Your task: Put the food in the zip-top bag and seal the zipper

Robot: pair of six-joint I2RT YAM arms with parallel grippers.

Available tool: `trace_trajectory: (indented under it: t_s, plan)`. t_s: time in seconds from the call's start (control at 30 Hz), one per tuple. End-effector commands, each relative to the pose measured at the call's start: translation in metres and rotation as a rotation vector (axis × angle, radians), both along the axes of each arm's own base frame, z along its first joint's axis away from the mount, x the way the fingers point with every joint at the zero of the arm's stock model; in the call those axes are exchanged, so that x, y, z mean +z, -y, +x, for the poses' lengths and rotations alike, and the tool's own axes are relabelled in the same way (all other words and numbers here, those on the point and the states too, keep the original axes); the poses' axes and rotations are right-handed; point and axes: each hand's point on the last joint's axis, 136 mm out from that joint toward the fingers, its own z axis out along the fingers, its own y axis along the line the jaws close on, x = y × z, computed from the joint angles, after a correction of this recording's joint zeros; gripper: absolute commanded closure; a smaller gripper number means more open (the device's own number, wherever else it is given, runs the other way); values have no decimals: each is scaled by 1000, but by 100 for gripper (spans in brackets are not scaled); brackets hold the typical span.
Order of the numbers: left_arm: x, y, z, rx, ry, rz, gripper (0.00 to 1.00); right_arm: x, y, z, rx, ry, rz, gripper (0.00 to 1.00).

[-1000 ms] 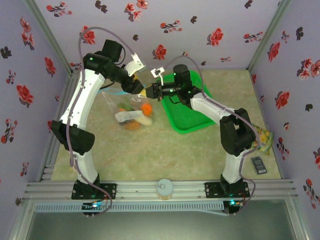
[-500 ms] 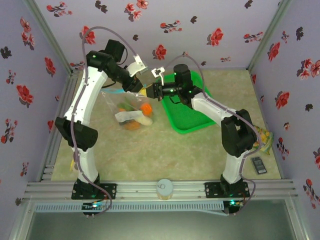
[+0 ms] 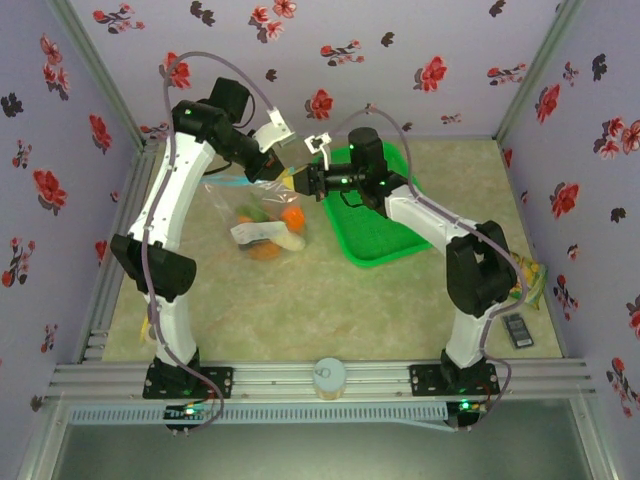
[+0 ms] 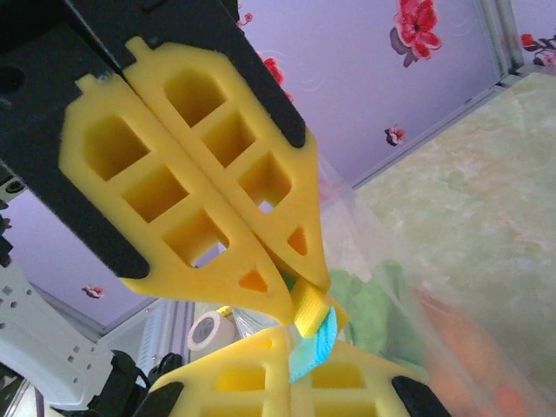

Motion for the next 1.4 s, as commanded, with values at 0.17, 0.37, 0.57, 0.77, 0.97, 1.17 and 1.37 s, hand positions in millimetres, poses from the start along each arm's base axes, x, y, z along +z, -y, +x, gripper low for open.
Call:
trace_trajectory:
  t_s: [0.17, 0.37, 0.57, 0.77, 0.97, 1.17, 1.37]
  plan:
    - [12, -16, -3, 41, 26, 15, 98, 32, 14, 1, -55, 107, 37, 100]
    - [18, -29, -4, 79, 41, 17, 98, 30, 16, 3, -75, 103, 36, 100]
    - [19, -36, -8, 93, 43, 17, 98, 33, 17, 6, -94, 108, 47, 100]
    - [17, -35, -11, 88, 33, -3, 83, 38, 16, 6, -95, 106, 69, 100]
    - [28, -21, -15, 38, 27, -91, 54, 39, 10, 3, -64, 96, 79, 100]
    - [32, -13, -13, 20, 31, -122, 52, 40, 3, -4, -22, 97, 79, 100]
    - [31, -5, -11, 0, 28, -131, 50, 40, -6, -8, 7, 96, 78, 100]
